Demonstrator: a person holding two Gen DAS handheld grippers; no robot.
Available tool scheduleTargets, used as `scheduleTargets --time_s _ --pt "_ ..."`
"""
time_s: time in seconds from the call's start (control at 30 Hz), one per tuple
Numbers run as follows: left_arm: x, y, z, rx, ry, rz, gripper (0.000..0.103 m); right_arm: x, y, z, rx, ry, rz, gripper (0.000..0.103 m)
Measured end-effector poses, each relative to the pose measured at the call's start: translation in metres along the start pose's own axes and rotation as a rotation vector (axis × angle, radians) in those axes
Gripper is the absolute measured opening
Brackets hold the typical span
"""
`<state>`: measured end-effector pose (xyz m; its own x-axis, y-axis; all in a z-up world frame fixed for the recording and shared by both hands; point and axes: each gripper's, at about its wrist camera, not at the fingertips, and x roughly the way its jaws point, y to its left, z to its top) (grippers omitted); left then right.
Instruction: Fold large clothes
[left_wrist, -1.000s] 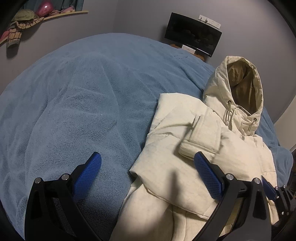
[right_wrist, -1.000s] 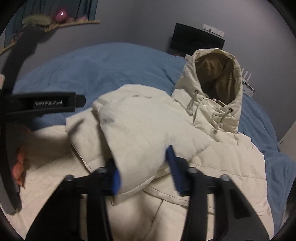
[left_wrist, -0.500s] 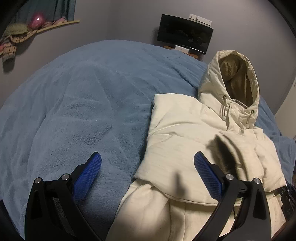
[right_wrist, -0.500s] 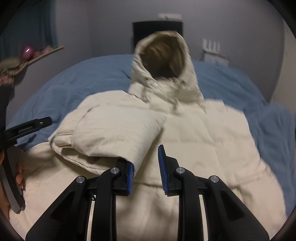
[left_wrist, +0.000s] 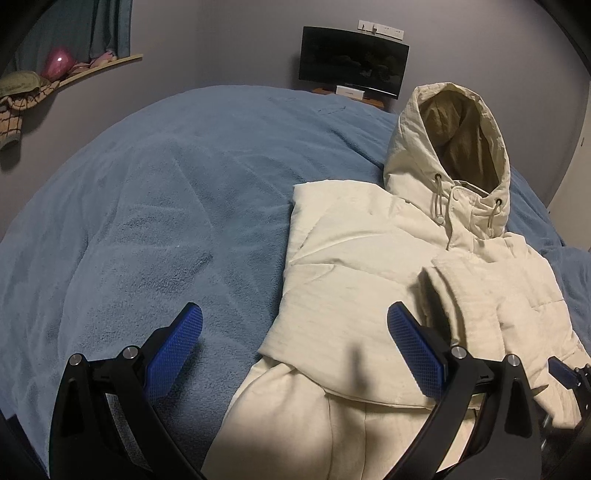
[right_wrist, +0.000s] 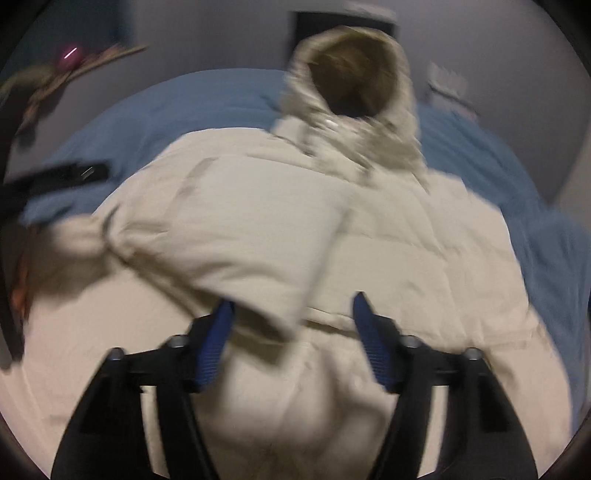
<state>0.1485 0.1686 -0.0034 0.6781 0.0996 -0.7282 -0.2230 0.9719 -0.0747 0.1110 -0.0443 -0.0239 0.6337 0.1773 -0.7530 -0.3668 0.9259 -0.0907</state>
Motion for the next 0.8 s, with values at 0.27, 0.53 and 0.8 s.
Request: scheduleTargets --time_s 0.27,0.53,0.8 --pt "0.002 0.002 -0.001 -0.008 0.004 -0.01 0.096 0.013 0.063 0.023 -0.262 -0.063 -0.07 0.078" --pt "0.005 0.0 -0.002 -0.002 0.019 -0.014 0.096 0.012 0.064 0.017 -0.271 -0.103 -0.078 0.028" --pt "0.005 0.001 -0.003 -0.006 0.019 -0.017 0.096 -0.041 0.025 0.016 -0.124 -0.216 -0.085 0.023"
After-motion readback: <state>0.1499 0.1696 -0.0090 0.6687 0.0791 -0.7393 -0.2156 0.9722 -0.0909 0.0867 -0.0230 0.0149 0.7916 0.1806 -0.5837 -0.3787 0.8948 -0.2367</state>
